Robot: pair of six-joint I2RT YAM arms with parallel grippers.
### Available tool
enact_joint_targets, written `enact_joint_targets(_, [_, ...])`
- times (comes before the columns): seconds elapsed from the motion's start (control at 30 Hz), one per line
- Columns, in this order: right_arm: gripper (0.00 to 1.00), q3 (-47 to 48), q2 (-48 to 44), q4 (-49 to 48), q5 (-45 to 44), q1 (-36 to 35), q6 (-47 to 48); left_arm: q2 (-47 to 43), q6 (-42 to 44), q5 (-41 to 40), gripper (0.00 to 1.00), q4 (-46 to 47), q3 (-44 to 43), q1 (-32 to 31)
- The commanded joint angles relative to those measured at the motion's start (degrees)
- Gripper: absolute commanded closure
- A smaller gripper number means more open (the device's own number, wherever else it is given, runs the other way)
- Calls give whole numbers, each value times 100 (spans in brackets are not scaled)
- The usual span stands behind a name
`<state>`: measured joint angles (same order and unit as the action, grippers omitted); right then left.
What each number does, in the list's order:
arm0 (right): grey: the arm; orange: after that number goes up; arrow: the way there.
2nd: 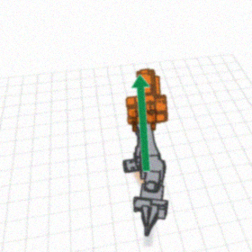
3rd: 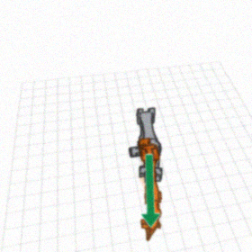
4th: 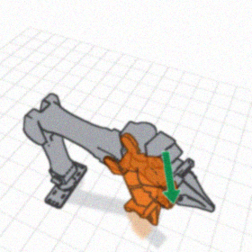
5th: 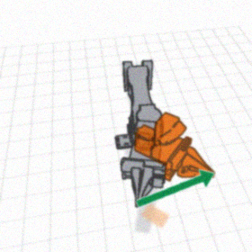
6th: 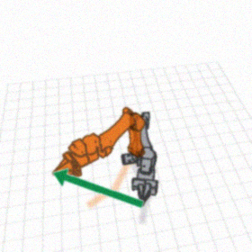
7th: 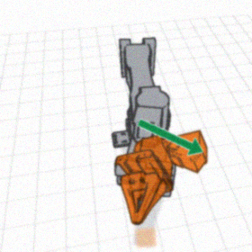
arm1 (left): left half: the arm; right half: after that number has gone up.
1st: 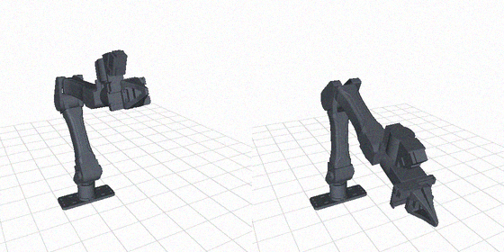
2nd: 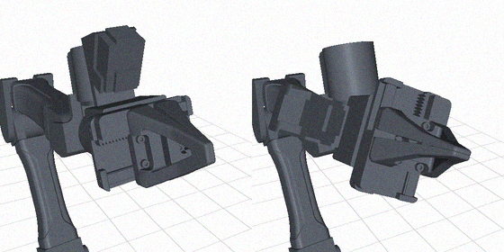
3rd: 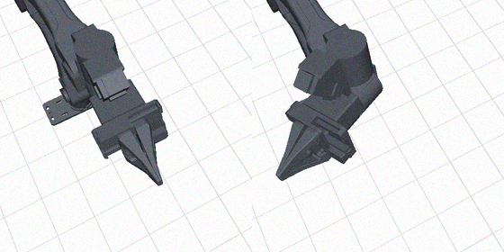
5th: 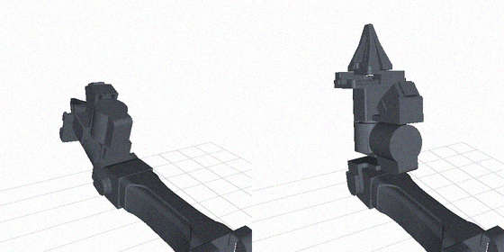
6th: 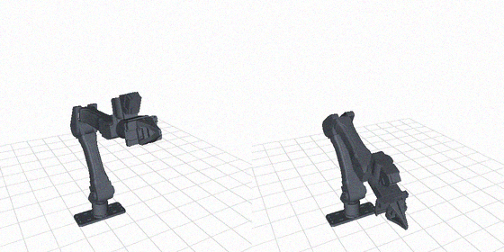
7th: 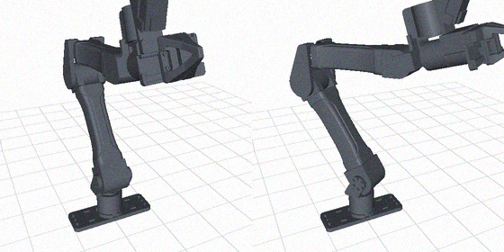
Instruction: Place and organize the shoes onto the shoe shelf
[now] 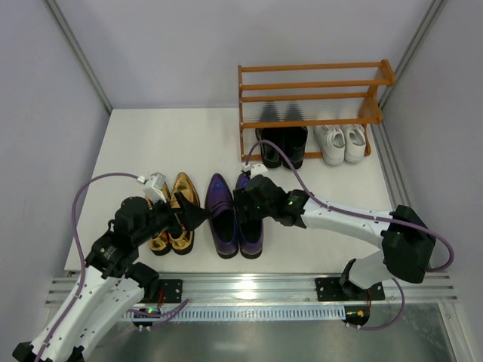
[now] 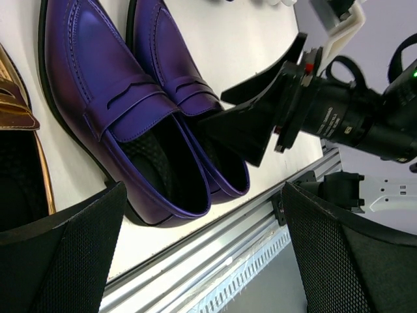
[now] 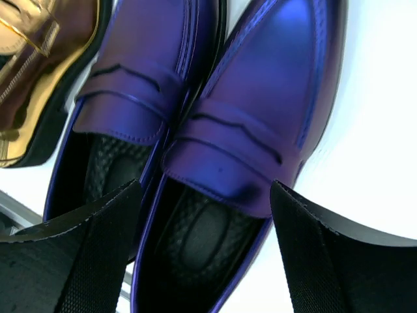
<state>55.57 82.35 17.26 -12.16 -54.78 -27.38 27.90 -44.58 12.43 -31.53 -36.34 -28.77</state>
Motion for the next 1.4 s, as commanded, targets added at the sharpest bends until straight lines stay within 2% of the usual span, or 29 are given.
enact_joint_targets(0.0, [20, 24, 97, 50, -278, -269, -874, -100, 54, -74, 0, 165, -75, -14])
enact_joint_targets(0.43, [21, 331, 694, 164, -155, -876, -1577, -470, 72, -179, 0, -64, 74, -14])
enact_joint_targets(0.57, [28, 516, 1055, 190, -14, -1008, -1648, -496, 72, -162, 0, -46, 135, -14])
enact_joint_targets(0.67, [48, 560, 1266, 313, -49, -1017, -1657, -496, 72, -153, 0, -38, 171, -14])
enact_joint_targets(0.7, [63, 569, 1284, 357, -84, -1017, -1640, -513, 72, -153, 0, -29, 197, -14])
enact_joint_targets(0.77, [78, 604, 1354, 549, -224, -1017, -1587, -514, 72, -144, 0, -3, 206, -14])
enact_joint_targets(0.8, [90, 621, 1363, 638, -269, -1017, -1526, -505, 72, -135, 0, 15, 232, -23])
enact_joint_targets(0.83, [96, 674, 1354, 856, -417, -1025, -1473, -487, 63, -135, 0, 24, 232, -14])
enact_joint_targets(1.03, [96, 771, 793, 1463, -717, -999, -691, -426, 63, -100, 0, 94, 171, -14])
enact_joint_targets(1.37, [96, 780, -1447, 2457, -919, -323, 170, -303, 28, -12, 0, 235, 118, -23])
